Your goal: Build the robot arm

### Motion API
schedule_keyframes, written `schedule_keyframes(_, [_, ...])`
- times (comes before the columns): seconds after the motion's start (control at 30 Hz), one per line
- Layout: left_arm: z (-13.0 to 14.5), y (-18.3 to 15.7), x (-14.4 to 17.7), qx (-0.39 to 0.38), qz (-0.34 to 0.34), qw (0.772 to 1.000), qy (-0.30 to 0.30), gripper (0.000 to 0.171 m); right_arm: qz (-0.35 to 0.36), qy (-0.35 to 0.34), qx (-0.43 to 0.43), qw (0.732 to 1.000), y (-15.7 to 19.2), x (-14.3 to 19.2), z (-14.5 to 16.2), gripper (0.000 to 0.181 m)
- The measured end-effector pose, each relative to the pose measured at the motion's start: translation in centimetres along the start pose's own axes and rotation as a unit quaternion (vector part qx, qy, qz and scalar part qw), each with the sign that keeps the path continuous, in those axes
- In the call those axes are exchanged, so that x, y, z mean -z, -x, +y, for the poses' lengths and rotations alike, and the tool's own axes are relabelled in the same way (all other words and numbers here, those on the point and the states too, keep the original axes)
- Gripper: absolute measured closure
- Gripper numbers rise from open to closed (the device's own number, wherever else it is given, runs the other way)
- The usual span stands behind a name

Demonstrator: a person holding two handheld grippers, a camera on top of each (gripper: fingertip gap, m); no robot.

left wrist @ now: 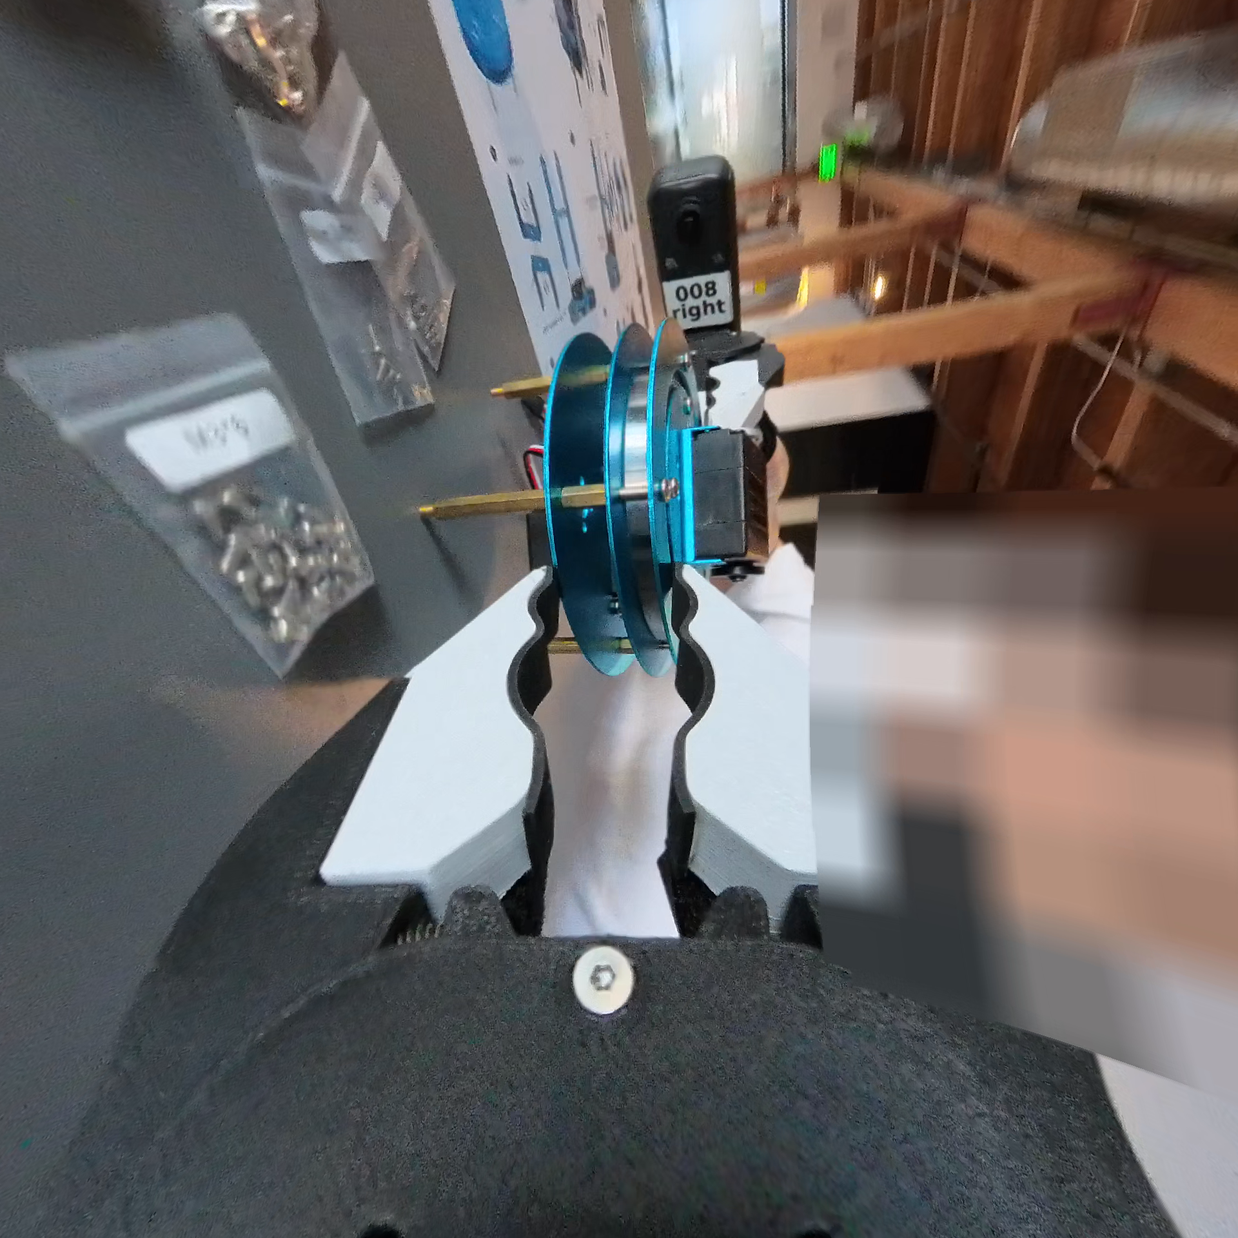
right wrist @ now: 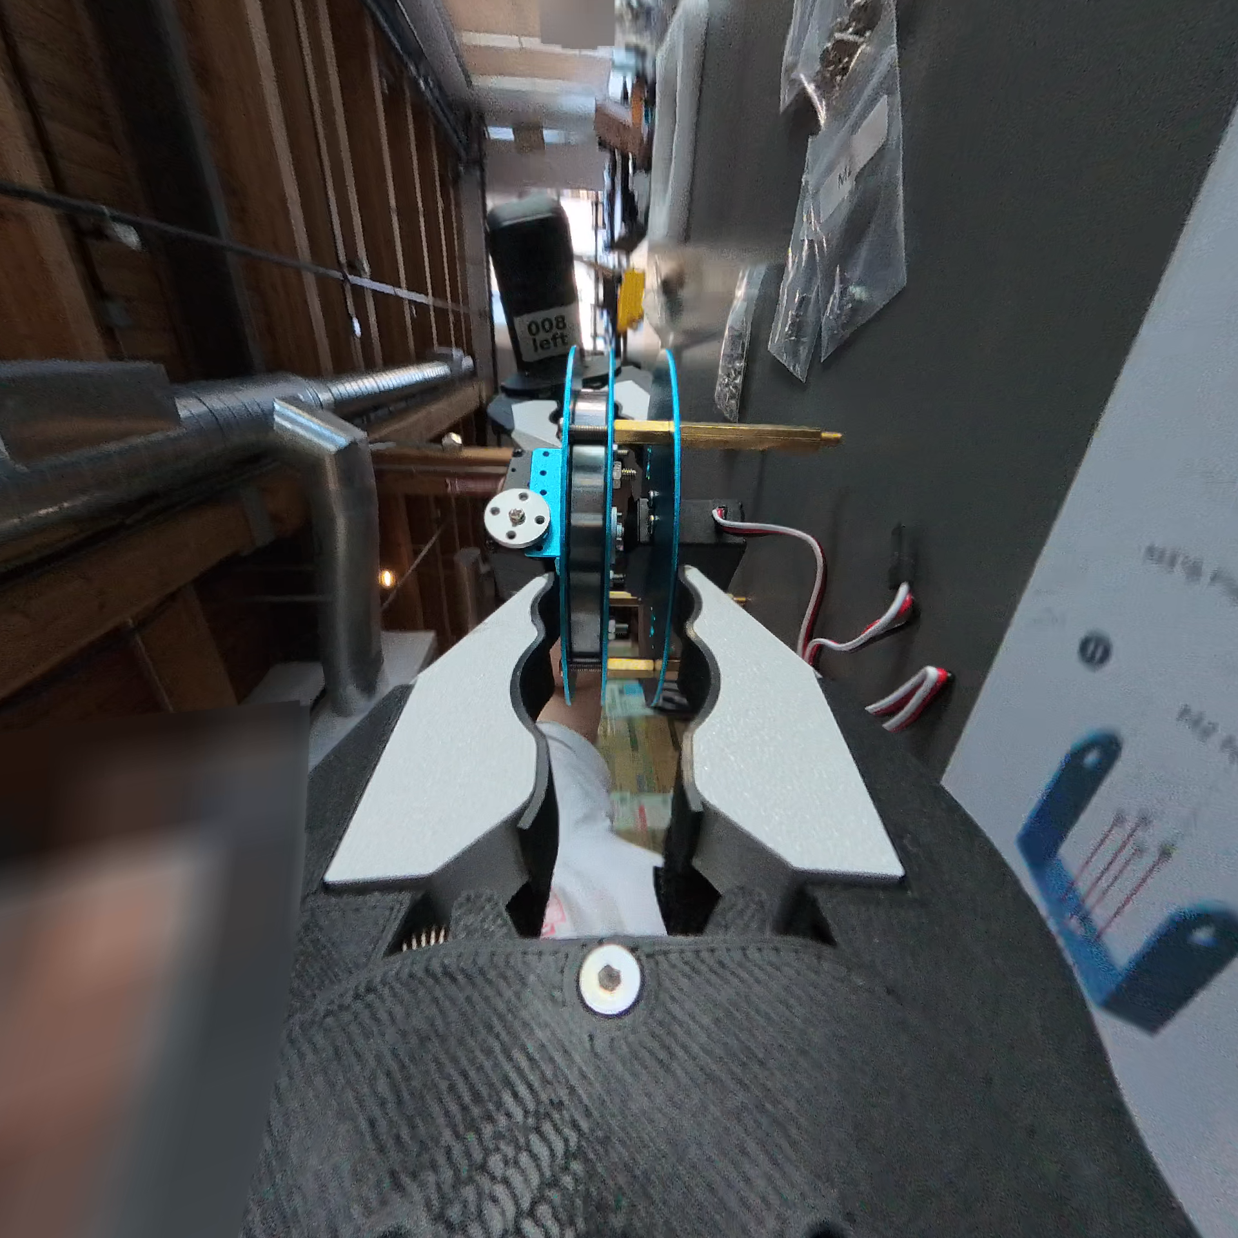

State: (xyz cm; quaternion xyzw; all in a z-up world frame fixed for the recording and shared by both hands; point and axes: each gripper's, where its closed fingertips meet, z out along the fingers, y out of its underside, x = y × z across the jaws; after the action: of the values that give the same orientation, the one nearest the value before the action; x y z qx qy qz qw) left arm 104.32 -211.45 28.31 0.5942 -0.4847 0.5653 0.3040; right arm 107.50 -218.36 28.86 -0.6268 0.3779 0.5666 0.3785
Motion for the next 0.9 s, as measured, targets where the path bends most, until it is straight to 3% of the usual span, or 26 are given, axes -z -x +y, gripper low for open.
schedule_keyframes(0.03, [0.2,-0.1,0.1,0.010,-0.001,1.000,-0.022,0.140,0.003,0.019,-0.003,1.000,-0.1,-0.1,-0.3,0.150])
schedule_keyframes(0.2, [1.8,-0.6,-0.4,0.024,-0.009,0.995,-0.100,0.141,0.015,0.105,-0.022,0.994,-0.6,-0.7,-2.2,0.149])
schedule_keyframes(0.4, [3.4,-1.3,-2.1,0.023,-0.008,0.988,-0.153,0.140,0.043,0.187,0.016,0.981,-0.8,-1.3,-3.6,0.146])
schedule_keyframes(0.5, [3.3,-1.8,-2.1,0.000,0.004,0.982,-0.186,0.131,0.049,0.225,0.062,0.971,-0.6,-1.0,-3.6,0.140])
schedule_keyframes(0.6, [2.5,-2.3,0.0,-0.076,-0.043,0.967,-0.241,0.121,0.081,0.239,0.131,0.959,-0.9,0.3,-3.7,0.141])
schedule_keyframes(0.7, [1.6,-5.0,2.4,-0.218,-0.102,0.934,-0.263,0.120,0.066,0.212,0.220,0.950,0.6,1.9,-4.3,0.141])
schedule_keyframes(0.8, [0.7,-7.2,3.8,-0.365,-0.186,0.876,-0.255,0.121,0.006,0.156,0.334,0.930,4.4,5.1,-3.4,0.145])
schedule_keyframes(0.87, [0.5,-9.3,4.0,-0.435,-0.192,0.840,-0.262,0.124,0.021,0.100,0.457,0.884,6.0,8.5,-2.8,0.146])
schedule_keyframes(0.9, [0.5,-10.1,3.9,-0.461,-0.190,0.826,-0.262,0.124,0.052,0.064,0.525,0.847,6.4,10.6,-2.8,0.146])
